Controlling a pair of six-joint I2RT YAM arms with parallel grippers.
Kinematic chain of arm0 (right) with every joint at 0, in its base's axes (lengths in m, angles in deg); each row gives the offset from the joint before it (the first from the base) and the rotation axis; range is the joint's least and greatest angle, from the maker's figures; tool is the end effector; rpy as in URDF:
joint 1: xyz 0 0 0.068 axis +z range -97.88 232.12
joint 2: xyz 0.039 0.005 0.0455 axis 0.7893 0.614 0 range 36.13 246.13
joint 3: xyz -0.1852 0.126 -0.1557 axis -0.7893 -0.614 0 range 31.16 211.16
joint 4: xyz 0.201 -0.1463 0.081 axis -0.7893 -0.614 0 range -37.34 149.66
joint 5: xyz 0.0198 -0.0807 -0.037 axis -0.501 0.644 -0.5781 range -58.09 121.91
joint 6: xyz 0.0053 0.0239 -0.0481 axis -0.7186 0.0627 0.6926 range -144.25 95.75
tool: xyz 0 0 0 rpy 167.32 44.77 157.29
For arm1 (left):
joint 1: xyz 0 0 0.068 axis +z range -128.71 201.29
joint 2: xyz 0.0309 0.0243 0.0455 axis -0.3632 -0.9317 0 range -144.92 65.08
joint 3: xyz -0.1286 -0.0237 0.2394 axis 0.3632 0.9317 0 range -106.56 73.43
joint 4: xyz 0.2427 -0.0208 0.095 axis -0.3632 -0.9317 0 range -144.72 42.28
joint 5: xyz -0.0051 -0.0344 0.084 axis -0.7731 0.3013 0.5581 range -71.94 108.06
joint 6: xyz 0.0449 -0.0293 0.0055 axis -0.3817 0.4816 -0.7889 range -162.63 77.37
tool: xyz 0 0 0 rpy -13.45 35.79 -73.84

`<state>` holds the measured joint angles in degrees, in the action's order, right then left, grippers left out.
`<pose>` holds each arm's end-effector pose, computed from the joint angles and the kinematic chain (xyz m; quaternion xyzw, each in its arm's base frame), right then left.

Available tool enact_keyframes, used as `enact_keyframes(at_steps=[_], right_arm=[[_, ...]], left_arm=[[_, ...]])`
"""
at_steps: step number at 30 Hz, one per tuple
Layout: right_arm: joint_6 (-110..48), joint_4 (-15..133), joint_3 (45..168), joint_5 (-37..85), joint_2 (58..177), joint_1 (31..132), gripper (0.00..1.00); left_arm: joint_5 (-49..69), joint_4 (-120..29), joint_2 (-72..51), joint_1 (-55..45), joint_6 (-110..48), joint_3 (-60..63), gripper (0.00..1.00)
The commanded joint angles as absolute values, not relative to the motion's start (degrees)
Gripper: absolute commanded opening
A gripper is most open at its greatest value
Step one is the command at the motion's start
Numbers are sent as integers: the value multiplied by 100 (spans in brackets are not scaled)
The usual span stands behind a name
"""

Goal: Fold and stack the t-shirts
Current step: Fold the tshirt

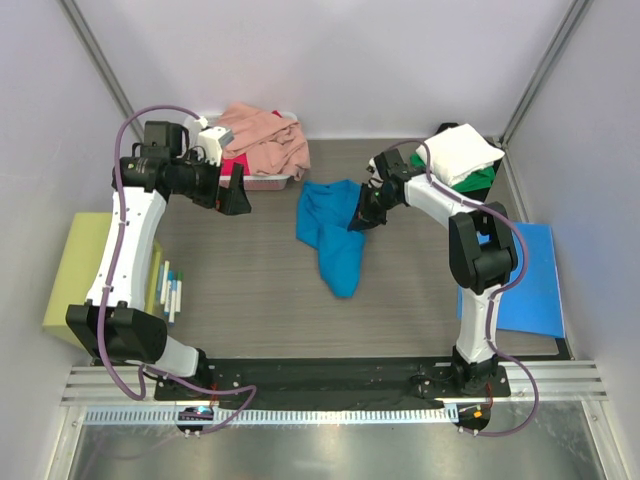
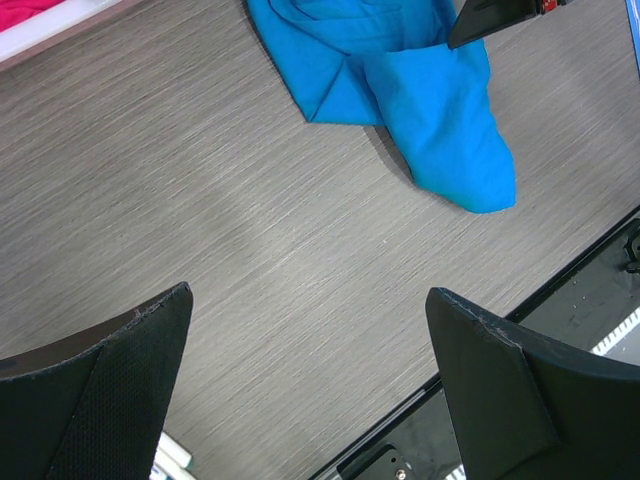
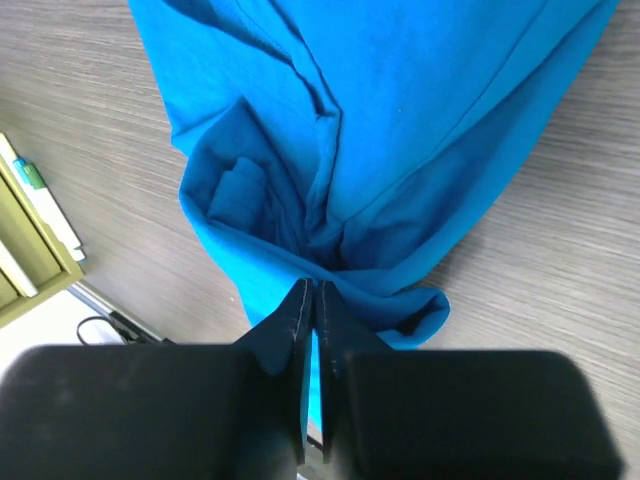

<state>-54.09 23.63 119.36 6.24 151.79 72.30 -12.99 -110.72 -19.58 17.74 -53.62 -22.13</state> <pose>0.3952 0.1616 0.1967 0.0291 0.9499 0.2905 0.1112 0.2871 -0.0363 0.3991 0.2016 0.8929 -0.2324 0.3287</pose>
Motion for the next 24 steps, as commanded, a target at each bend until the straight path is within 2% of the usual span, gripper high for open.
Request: enact_keyframes(at_steps=[1, 7, 22, 23, 24], right_arm=[[-5439, 2494, 11870, 458, 14811, 7321, 1], [-5439, 2301, 11887, 502, 14512, 7900, 1], [-5492, 1467, 12178, 748, 14415, 10747, 1], [-5475, 1414, 12169, 722, 14450, 10836, 3], [-5448, 1343, 12160, 730, 14468, 10880, 11]], left_arm=[[-1340, -11083, -1798, 1831, -5388, -2430, 100], [-1323, -11074, -1789, 1830, -5371, -2500, 100], [-1279, -11109, -1772, 1830, -5371, -2579, 100], [-1270, -11126, -1771, 1831, -5371, -2597, 100], [-1287, -11135, -1771, 1822, -5371, -2649, 100]])
